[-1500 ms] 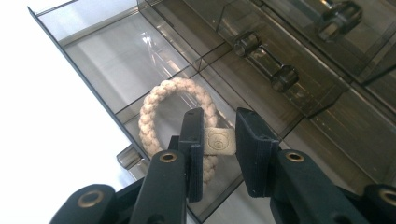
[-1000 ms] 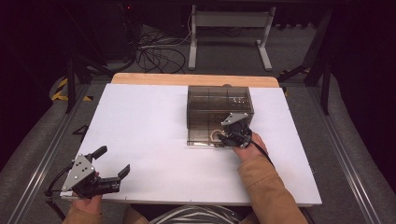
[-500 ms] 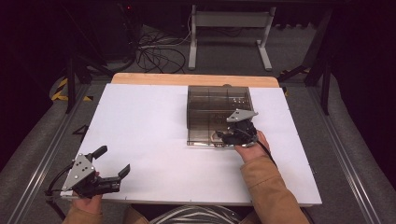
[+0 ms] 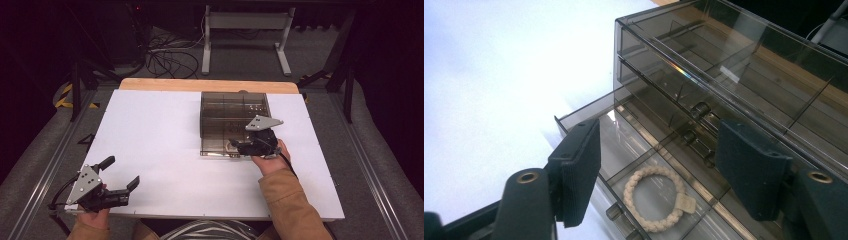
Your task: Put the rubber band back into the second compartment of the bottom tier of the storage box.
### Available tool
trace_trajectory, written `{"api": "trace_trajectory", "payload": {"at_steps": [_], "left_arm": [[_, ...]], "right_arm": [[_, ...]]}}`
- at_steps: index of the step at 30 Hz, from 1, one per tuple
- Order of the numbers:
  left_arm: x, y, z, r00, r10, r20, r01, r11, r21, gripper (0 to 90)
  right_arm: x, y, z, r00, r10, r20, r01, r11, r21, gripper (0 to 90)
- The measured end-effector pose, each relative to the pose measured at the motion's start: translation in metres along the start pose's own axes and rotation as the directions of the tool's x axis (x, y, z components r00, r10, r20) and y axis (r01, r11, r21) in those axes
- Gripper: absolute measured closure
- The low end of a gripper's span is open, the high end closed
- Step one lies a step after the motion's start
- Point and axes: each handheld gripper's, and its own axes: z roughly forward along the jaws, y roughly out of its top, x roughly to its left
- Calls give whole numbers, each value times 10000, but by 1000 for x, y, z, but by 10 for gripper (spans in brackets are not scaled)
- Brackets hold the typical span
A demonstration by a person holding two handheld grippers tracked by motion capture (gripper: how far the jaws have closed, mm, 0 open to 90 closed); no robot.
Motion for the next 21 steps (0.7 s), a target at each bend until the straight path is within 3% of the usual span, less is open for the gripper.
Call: {"api": "trace_trajectory", "payload": {"at_steps": [8, 21], "left_arm": [[0, 0, 1, 10000, 32, 10, -32, 10000, -5, 21], [1, 1, 1, 10000, 13, 27, -13, 10000, -34, 21]], "right_arm": [[1, 1, -5, 10000, -46, -40, 45, 9996, -266, 328], [9, 7, -31, 9998, -166, -82, 156, 9934, -1133, 187]]}}
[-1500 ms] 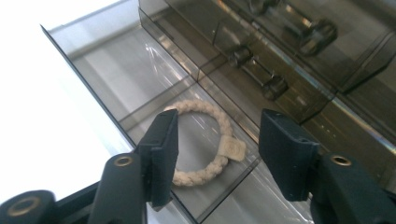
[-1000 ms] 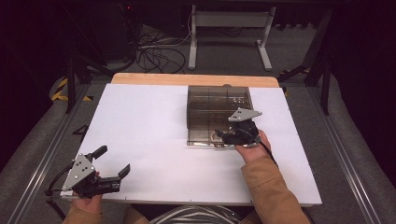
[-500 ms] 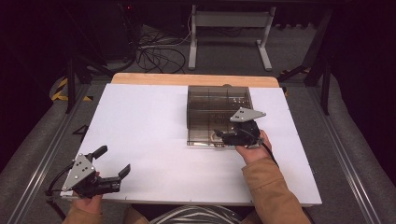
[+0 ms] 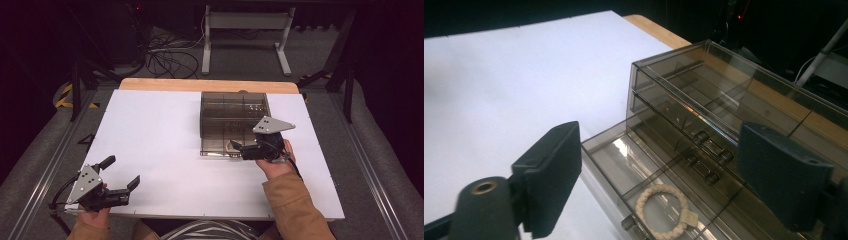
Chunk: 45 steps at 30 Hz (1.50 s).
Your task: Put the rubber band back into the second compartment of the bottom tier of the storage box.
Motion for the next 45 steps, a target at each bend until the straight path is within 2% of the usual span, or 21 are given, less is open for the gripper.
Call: {"api": "trace_trajectory", "payload": {"at_steps": [8, 12, 21, 27, 35, 41, 45], "left_arm": [[0, 0, 1, 10000, -1, -1, 1, 10000, 6, 21], [-1, 0, 1, 10000, 5, -8, -5, 10000, -7, 21], [-2, 1, 0, 10000, 27, -8, -27, 10000, -26, 21], [-2, 1, 1, 10000, 40, -6, -40, 10000, -18, 21], [-2, 0, 1, 10000, 33, -8, -33, 10000, -68, 21], [-2, 1, 1, 10000, 75, 7, -75, 10000, -61, 21], [-3, 1, 1, 9999, 140, 39, -140, 9999, -80, 21]], "right_arm": [[2, -5, -19, 9999, 72, -119, -77, 9992, -383, 107], [2, -11, -28, 9996, 186, -205, -198, 9980, -600, 89], [0, -28, -46, 9996, 266, -76, -272, 9950, -966, 70], [-2, -43, -56, 9983, 587, -51, -589, 9923, -1090, 61], [-3, -60, -65, 9982, 595, 74, -585, 9931, -1015, 45], [-3, -75, -71, 9980, 604, 172, -579, 9908, -1222, 15], [-5, -89, -73, 9961, 874, 119, -855, 9900, -1118, 3]]}}
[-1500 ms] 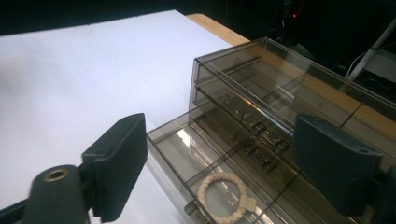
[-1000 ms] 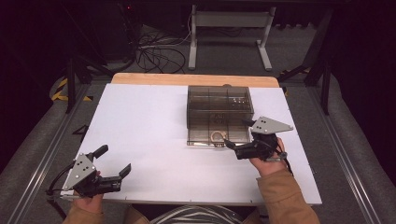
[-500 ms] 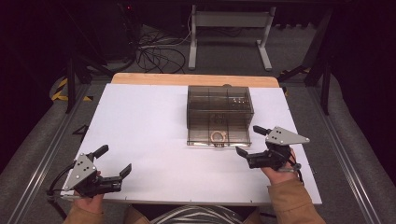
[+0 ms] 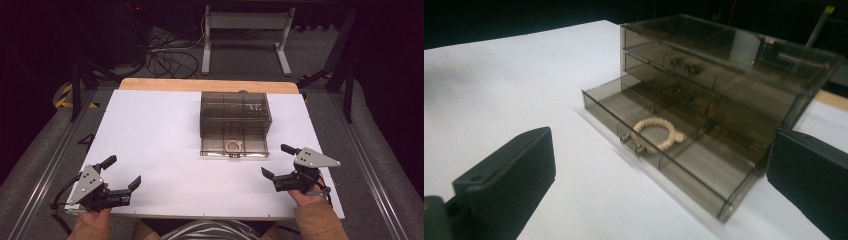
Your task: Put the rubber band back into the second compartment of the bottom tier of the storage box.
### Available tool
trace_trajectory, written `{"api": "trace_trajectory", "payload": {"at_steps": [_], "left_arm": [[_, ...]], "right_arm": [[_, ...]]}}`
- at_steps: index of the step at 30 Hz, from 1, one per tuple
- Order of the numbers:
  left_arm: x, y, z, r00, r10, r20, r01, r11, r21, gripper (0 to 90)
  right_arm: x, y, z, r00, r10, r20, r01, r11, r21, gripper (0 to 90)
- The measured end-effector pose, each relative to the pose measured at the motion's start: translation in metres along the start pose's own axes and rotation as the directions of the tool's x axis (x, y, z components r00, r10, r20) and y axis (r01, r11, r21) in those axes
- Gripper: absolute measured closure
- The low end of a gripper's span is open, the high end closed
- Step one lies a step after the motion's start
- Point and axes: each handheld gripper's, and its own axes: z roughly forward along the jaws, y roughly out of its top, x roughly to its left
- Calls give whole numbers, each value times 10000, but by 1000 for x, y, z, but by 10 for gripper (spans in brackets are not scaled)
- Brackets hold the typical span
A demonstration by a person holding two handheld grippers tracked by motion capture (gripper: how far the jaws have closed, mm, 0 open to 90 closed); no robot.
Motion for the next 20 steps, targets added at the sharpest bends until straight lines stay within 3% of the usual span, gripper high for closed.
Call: {"api": "trace_trajectory", "payload": {"at_steps": [10, 14, 17, 20], "left_arm": [[-2, 0, 2, 9997, 214, 78, -215, 9996, 158, 19], [-2, -1, 3, 9998, 152, 103, -154, 9996, 222, 19], [-2, -1, 4, 9999, 111, 102, -114, 9995, 294, 20], [-2, -1, 4, 9999, 65, 98, -68, 9996, 288, 20]], "right_arm": [[0, -35, -12, 9980, 545, 324, -557, 9979, 345, 2], [-1, -41, -17, 9935, 1042, 460, -1063, 9933, 452, 2], [0, -38, -16, 9948, 887, 509, -925, 9926, 783, 1], [-1, -36, -15, 9960, 800, 403, -828, 9939, 723, 0]]}}
